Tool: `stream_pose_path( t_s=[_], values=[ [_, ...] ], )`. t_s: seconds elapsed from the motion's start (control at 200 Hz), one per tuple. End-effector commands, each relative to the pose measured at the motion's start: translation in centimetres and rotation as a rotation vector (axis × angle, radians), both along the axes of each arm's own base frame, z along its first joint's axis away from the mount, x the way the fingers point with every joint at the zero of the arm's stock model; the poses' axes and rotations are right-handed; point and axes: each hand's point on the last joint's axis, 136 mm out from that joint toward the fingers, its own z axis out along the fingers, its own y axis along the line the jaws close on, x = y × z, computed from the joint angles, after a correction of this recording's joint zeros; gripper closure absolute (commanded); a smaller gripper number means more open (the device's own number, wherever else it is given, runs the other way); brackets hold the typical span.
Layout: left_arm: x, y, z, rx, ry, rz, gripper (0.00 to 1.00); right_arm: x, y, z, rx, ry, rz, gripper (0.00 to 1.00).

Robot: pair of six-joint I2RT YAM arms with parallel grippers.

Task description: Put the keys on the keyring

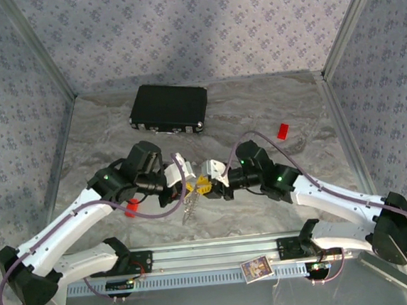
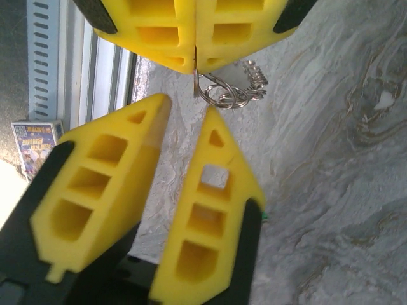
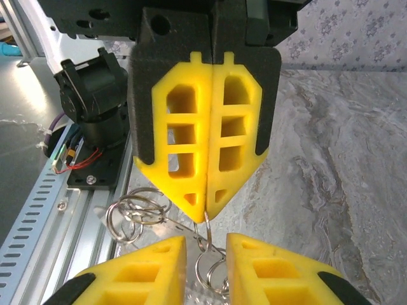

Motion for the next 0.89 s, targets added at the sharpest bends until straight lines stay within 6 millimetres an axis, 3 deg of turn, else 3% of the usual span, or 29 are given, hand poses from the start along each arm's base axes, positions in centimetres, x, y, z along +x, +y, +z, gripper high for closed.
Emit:
stream_pose_path(
  t_s=[0.0, 0.225, 0.42, 0.535, 0.615, 0.705, 0.78, 0.889],
  values=[
    [-0.9, -1.1, 2.0, -0.098, -0.107, -0.121, 1.0, 0.2, 0.3, -0.2, -0.001, -0.023, -0.01, 0.76],
    [-1.0, -1.1, 1.8, -0.104, -0.144, -0.144, 1.0, 0.4, 0.4, -0.8, -0.022, -0.024, -0.026, 0.8],
    [-1.0, -1.2, 2.0, -0.126, -0.168, -0.145, 1.0, 0.2, 0.7, -1.0, -0.027, -0.015, -0.01, 0.89],
    [-1.1, -1.3, 2.3, -0.137, -0.173, -0.145, 1.0, 0.2, 0.8, -1.0, -0.026, -0.008, -0.002, 1.0],
    [-0.7, -1.2, 2.3, -0.135, -0.193, -0.126, 1.0, 0.1, 0.8, -0.9, -0.022, -0.008, 0.005, 1.0],
    [0.0, -0.7, 1.8, -0.114, -0.227, -0.088, 0.66, 0.1, 0.6, -1.0, -0.014, -0.01, 0.003, 1.0],
    [0.4, -0.1, 1.4, -0.127, -0.256, -0.056, 0.58, 0.5, 0.3, -1.2, -0.004, -0.023, -0.013, 1.0],
    [0.8, 0.7, 1.6, -0.224, -0.239, -0.002, 0.57, 0.7, 0.0, -1.1, 0.018, -0.049, -0.019, 1.0]
  ],
)
